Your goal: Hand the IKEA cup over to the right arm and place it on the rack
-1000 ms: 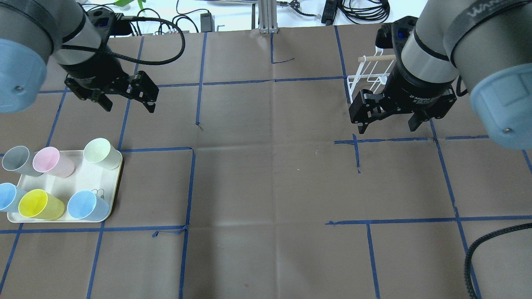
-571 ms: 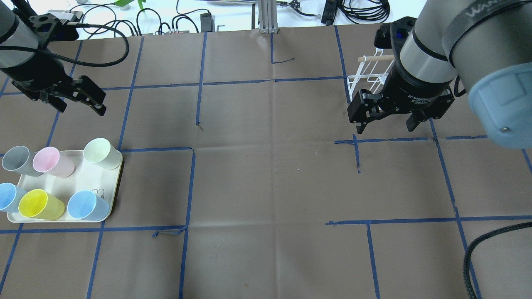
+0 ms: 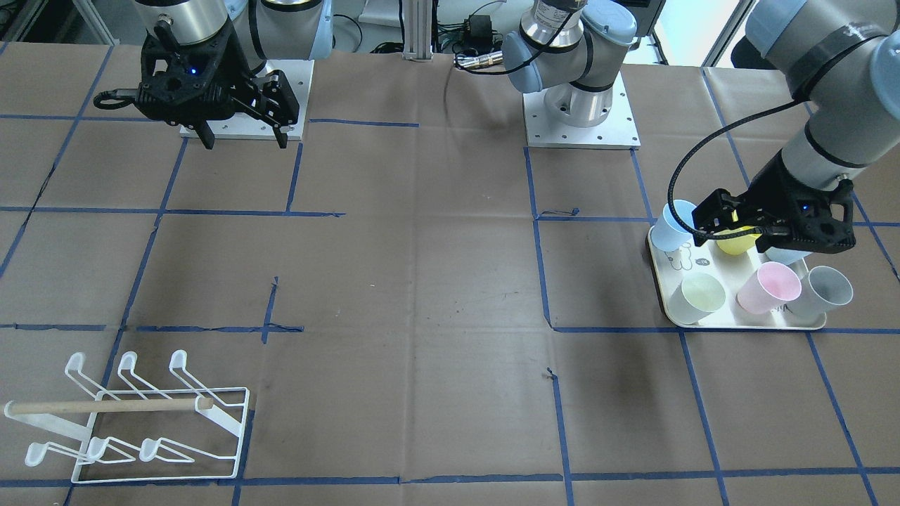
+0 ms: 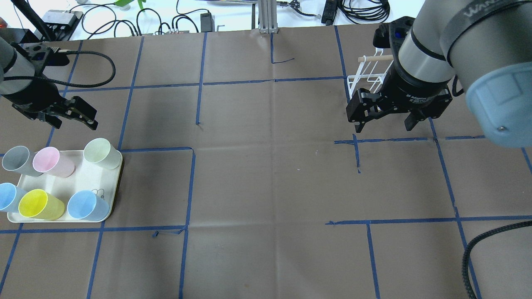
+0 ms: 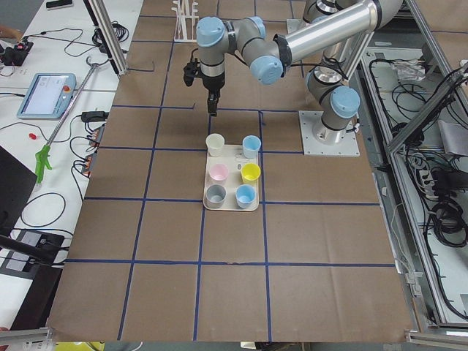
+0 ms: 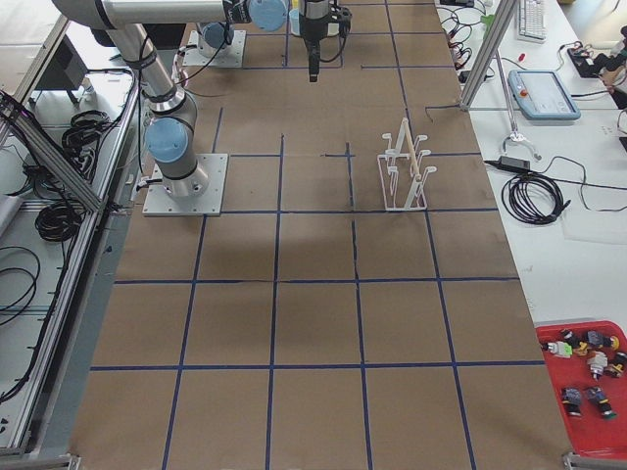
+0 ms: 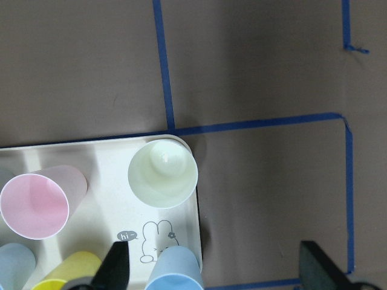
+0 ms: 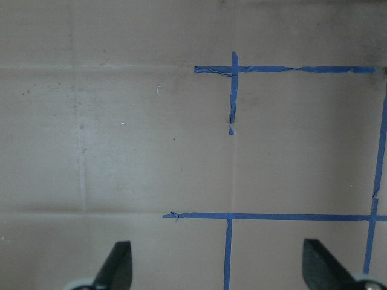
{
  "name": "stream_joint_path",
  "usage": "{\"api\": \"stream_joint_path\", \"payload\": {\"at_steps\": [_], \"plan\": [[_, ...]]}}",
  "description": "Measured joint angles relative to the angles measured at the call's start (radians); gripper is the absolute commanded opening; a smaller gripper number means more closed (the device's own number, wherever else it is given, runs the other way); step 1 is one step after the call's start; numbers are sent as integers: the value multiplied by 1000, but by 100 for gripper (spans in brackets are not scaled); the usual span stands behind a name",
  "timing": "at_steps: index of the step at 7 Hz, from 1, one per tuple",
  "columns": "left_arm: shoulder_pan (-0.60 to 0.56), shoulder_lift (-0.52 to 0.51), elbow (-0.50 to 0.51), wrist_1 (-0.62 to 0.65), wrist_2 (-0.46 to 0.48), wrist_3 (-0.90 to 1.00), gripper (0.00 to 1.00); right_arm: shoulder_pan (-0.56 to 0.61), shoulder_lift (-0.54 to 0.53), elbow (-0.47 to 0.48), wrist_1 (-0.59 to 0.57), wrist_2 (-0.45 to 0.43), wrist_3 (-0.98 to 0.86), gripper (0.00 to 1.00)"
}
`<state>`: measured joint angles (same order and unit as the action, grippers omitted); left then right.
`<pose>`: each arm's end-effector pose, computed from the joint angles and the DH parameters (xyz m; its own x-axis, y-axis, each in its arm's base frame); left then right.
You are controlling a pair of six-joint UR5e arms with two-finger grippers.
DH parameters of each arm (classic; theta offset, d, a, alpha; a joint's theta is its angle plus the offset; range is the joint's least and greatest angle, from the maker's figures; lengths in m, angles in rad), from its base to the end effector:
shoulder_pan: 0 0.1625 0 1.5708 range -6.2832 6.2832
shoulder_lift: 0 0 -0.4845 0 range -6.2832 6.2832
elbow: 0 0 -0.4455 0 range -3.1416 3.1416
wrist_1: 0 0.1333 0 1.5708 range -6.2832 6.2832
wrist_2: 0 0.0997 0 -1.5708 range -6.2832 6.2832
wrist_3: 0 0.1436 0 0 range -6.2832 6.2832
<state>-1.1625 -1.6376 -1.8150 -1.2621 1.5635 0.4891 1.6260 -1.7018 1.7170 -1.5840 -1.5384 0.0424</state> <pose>0.0974 -0.5635 0.3658 -0.9967 0.0807 0.0075 0.0807 0.9967 -0.0014 0.1643 -0.4732 0.4924 -0.9994 -0.0127 -0.0323 -0.0128 0.9999 0.0034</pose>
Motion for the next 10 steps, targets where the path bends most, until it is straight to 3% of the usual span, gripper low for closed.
{"api": "stream_joint_path", "payload": {"at_steps": [2, 4, 8, 9, 10], "plan": [[1, -47, -109, 172, -1, -32, 100, 0, 2, 1, -4, 1, 2, 100], [1, -110, -155, 271, -2, -39, 100, 0, 1, 1, -5, 1, 4, 100], [1, -178, -180, 341, 5, -43, 100, 0, 2, 4, -24, 14, 9, 100], [1, -182, -179, 342, 8, -45, 85, 0, 3, 23, -84, 49, 17, 100], [1, -183, -179, 342, 10, -46, 53, 0, 2, 59, -180, 88, 50, 100]]}}
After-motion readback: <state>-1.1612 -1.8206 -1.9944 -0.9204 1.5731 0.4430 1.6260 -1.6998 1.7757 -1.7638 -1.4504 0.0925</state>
